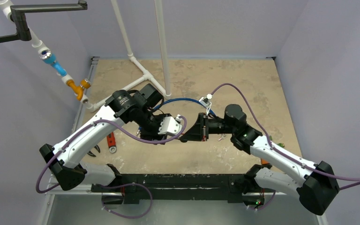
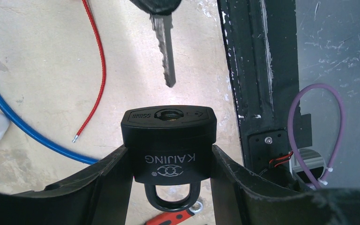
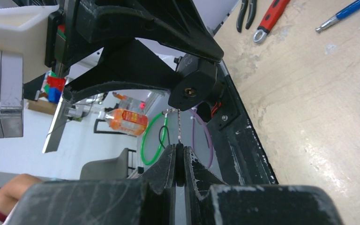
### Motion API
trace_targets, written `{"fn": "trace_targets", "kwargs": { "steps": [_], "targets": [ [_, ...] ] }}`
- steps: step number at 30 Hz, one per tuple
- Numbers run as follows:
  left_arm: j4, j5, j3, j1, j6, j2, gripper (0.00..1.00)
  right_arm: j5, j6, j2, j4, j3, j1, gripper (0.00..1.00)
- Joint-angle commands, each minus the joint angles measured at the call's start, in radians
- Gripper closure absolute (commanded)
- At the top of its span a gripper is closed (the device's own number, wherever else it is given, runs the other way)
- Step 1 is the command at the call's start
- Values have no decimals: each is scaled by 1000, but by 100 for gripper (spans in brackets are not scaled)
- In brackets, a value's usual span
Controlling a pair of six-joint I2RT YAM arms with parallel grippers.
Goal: Unlock with the key
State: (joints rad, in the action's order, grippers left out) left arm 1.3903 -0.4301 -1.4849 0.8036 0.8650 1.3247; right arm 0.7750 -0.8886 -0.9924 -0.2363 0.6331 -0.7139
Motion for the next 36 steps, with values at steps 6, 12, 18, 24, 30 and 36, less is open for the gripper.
{"fn": "trace_targets", "kwargs": {
  "steps": [6, 12, 18, 24, 30, 36],
  "targets": [
    [-56, -24, -23, 1, -40, -2, 100, 128, -73, -70, -195, 0, 10, 100],
    [-72, -35, -29, 3, -58, 2, 100, 142, -70, -94, -198, 7, 10, 100],
    [-69, -36, -35, 6, -57, -2, 100, 147, -64, -122, -198, 15, 10, 100],
    [-63, -41, -29, 12, -53, -10, 100, 148, -62, -139, -198, 28, 11, 100],
    [-62, -41, -31, 23, -45, -14, 100, 148, -68, -151, -213, 31, 13, 100],
    [-54, -42, -32, 33, -33, -19, 100, 151, -78, -155, -231, 33, 20, 100]
  ]
}}
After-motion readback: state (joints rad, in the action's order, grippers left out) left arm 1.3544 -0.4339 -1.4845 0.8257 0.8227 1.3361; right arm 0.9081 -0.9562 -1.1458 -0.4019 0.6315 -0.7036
